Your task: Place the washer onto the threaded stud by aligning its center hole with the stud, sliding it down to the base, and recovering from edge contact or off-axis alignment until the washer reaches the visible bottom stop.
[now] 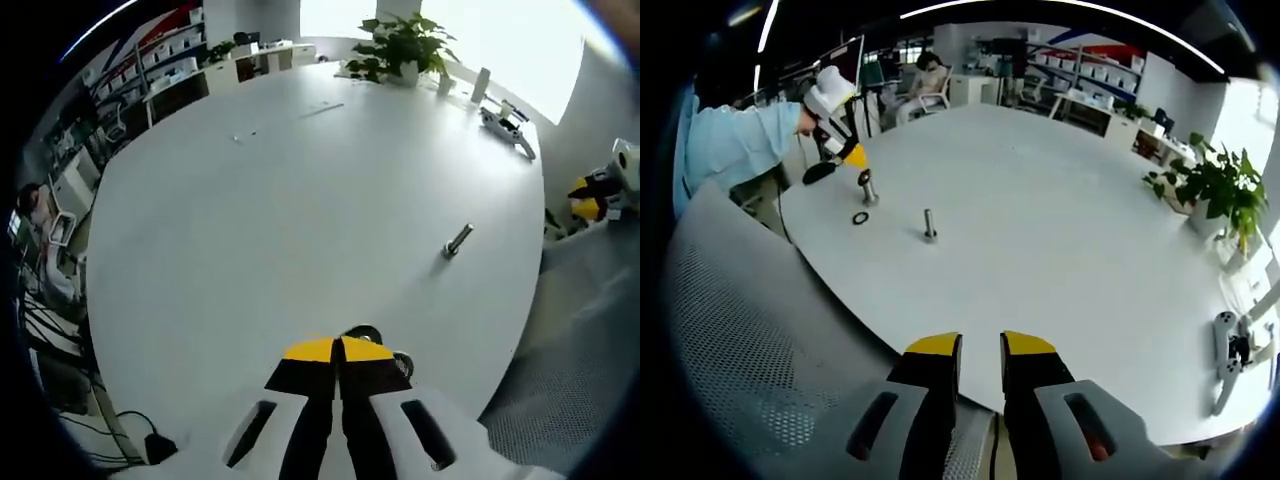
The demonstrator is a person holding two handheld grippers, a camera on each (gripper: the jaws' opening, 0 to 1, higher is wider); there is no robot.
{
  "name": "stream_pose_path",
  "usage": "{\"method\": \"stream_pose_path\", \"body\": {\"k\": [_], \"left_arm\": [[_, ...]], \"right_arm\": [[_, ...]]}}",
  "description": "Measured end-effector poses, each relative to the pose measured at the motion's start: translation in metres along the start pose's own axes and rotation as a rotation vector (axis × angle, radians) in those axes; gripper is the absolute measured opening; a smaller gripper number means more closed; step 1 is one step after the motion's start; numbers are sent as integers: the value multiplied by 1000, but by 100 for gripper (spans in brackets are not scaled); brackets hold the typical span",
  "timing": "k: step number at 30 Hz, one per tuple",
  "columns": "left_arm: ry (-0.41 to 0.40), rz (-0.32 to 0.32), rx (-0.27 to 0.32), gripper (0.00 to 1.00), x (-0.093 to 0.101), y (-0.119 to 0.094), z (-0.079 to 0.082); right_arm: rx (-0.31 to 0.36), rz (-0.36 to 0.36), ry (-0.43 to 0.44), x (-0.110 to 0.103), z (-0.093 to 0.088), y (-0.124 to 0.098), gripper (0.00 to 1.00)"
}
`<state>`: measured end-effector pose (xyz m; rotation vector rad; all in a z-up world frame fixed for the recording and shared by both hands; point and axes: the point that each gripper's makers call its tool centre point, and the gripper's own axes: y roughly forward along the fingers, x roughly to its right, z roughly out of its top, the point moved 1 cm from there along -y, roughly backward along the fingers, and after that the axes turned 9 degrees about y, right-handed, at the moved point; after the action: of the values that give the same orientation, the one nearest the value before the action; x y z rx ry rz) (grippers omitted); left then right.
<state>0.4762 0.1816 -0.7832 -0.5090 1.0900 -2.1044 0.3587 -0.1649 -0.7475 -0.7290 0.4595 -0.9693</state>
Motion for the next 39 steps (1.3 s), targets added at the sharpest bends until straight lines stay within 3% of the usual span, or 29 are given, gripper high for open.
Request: {"method": "stream_pose_path", "body": {"k": [1, 4, 7, 17, 24, 30, 35, 39], "left_arm": [[-23, -23, 0, 0, 2, 1, 0], [47, 20, -15, 0, -5, 2, -3], [18, -4, -17, 0, 1, 3, -4], [45, -11, -51, 0, 6, 11, -9], [52, -20, -52, 0, 10, 12, -7], [108, -5, -47, 0, 10, 13, -6], [115, -2, -30, 5, 10, 14, -3], [136, 13, -38, 1, 7, 15, -4]], "right_arm": [[-1, 1, -1, 0, 0, 0, 18], [-2, 1, -2, 0, 0, 0, 18], [-2, -1, 0, 0, 0, 0, 18], [-5, -2, -1, 0, -1, 0, 18], [-3, -3, 0, 0, 0, 0, 18], [0, -4, 2, 1, 0, 0, 18], [0, -2, 0, 0, 0, 0, 18], [2, -2, 1, 0, 1, 0, 18]]}}
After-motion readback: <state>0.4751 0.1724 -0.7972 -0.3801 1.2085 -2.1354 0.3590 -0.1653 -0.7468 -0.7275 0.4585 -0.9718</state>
